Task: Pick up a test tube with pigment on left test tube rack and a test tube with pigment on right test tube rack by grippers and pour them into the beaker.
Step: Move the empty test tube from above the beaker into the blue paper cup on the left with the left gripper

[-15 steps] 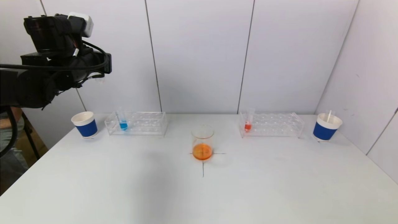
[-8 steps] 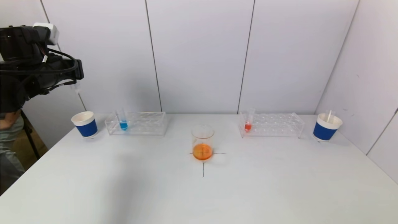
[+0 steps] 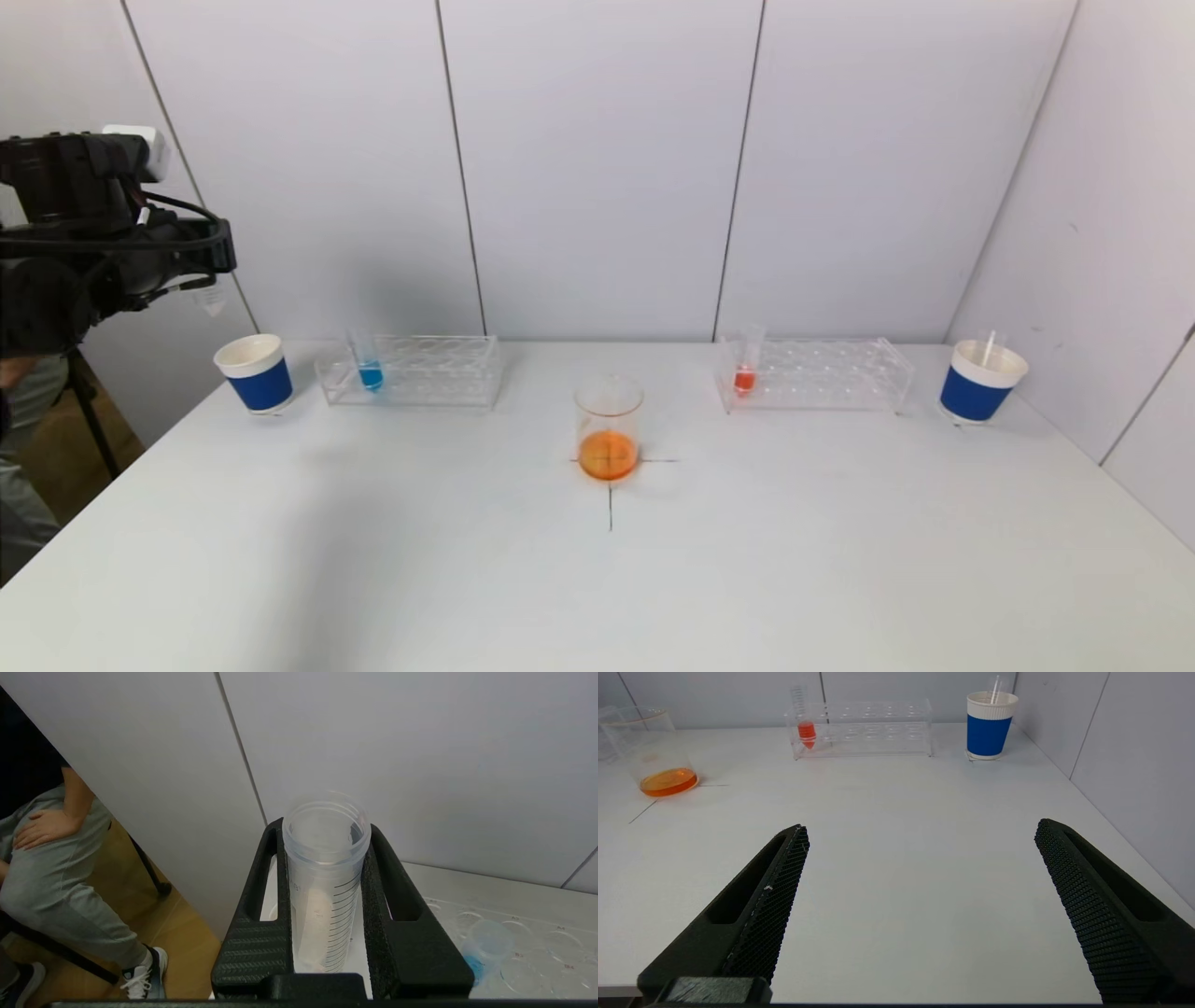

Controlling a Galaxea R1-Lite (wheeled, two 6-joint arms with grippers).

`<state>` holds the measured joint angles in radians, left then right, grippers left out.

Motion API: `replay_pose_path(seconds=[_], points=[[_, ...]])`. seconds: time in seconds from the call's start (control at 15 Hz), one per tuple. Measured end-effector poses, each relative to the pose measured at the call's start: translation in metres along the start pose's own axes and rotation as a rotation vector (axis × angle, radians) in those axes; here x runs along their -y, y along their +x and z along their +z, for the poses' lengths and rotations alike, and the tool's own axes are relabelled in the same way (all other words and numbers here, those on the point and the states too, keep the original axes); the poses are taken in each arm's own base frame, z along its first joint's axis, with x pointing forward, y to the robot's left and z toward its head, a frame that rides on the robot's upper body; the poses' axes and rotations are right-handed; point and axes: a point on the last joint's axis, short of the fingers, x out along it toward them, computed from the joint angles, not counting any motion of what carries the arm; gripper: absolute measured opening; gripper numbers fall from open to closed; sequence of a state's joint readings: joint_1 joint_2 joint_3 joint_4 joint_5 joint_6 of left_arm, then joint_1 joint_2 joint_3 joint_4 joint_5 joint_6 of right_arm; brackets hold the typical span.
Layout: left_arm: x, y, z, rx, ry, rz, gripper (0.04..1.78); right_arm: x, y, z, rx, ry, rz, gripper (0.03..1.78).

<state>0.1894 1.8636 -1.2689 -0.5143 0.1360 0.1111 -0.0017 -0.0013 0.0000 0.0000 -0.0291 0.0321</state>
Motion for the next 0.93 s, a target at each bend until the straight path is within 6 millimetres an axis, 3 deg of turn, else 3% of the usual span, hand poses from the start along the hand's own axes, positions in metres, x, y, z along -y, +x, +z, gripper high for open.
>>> replay_pose_path(seconds=[0.93], points=[[-0.009, 0.084, -0.069, -0.048, -0.038, 0.039, 0.44, 0.0, 0.0, 0.0, 0.0, 0.0, 0.0, 1.76]])
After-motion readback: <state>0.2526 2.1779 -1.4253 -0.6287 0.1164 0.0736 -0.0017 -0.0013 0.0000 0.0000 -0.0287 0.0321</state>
